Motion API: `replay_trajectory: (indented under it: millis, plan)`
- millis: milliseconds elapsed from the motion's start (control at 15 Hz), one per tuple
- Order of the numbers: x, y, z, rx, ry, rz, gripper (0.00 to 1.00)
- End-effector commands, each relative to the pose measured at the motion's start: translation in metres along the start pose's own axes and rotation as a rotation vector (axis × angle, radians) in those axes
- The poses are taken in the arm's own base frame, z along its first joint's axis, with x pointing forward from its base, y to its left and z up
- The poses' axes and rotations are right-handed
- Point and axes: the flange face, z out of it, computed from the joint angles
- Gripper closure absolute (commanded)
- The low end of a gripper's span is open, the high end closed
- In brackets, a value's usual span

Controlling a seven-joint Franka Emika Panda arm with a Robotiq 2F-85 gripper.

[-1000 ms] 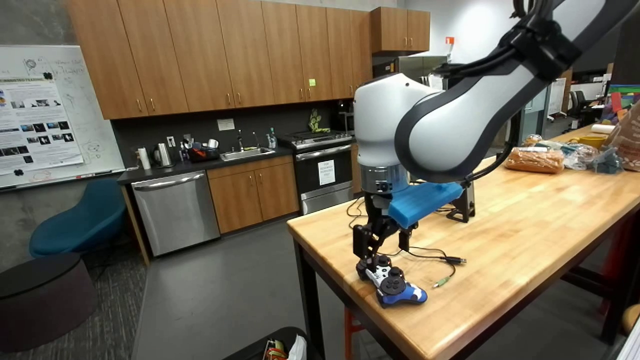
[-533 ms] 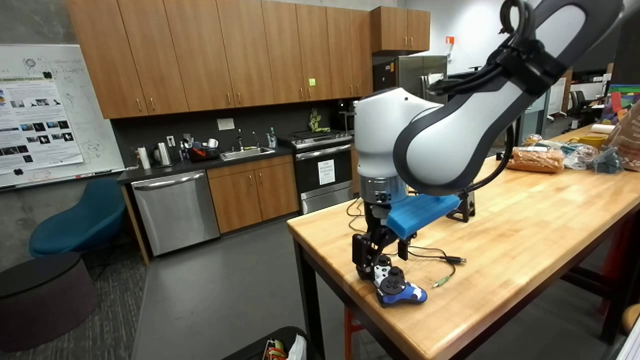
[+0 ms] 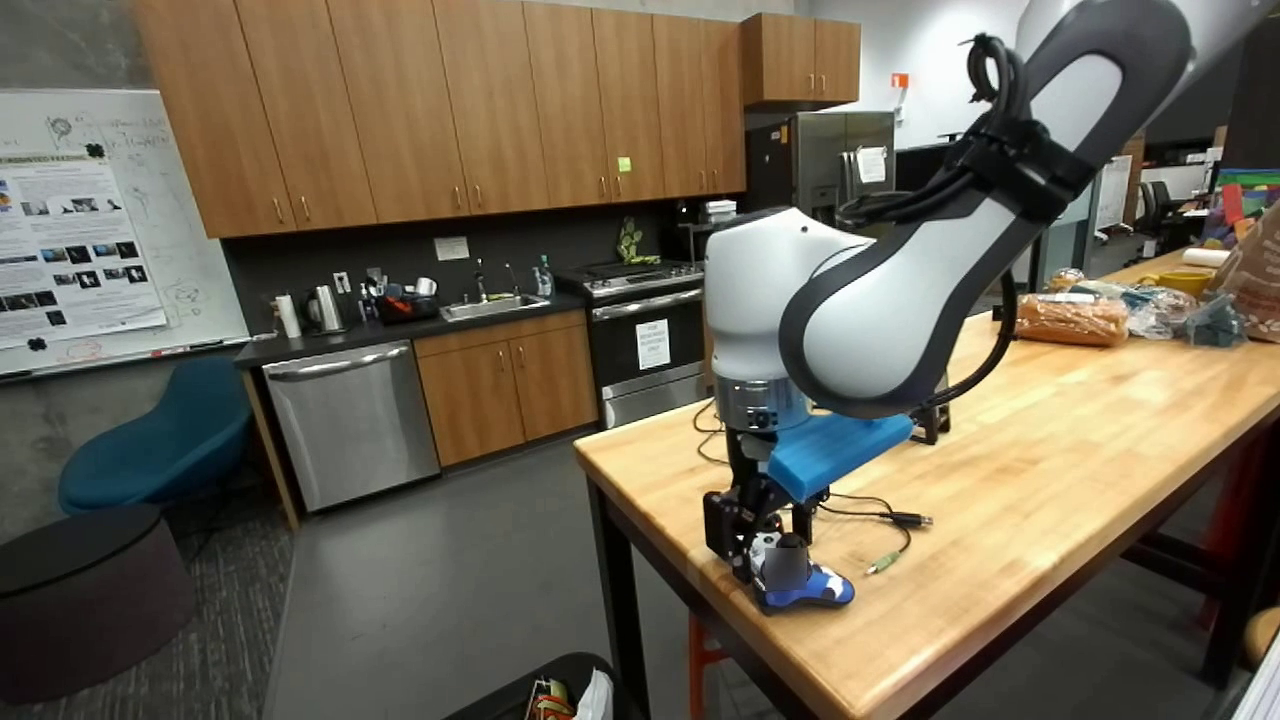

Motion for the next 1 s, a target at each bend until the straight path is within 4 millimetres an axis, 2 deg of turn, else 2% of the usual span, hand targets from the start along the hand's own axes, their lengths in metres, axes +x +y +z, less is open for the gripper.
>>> replay_trajectory:
  millis: [0,133,200,600,933]
  plan:
    - [0.006,0.002,0.002,0.004,0.007,0.032,0.40]
    - [0.008,0.004,-0.002,0.006,0.014,0.048,0.57]
    - [0.009,0.005,-0.005,0.006,0.022,0.054,0.62]
    - [0.019,0.023,-0.023,0.009,0.052,0.113,0.62]
    - [0.038,0.062,-0.041,0.045,0.088,0.268,0.62]
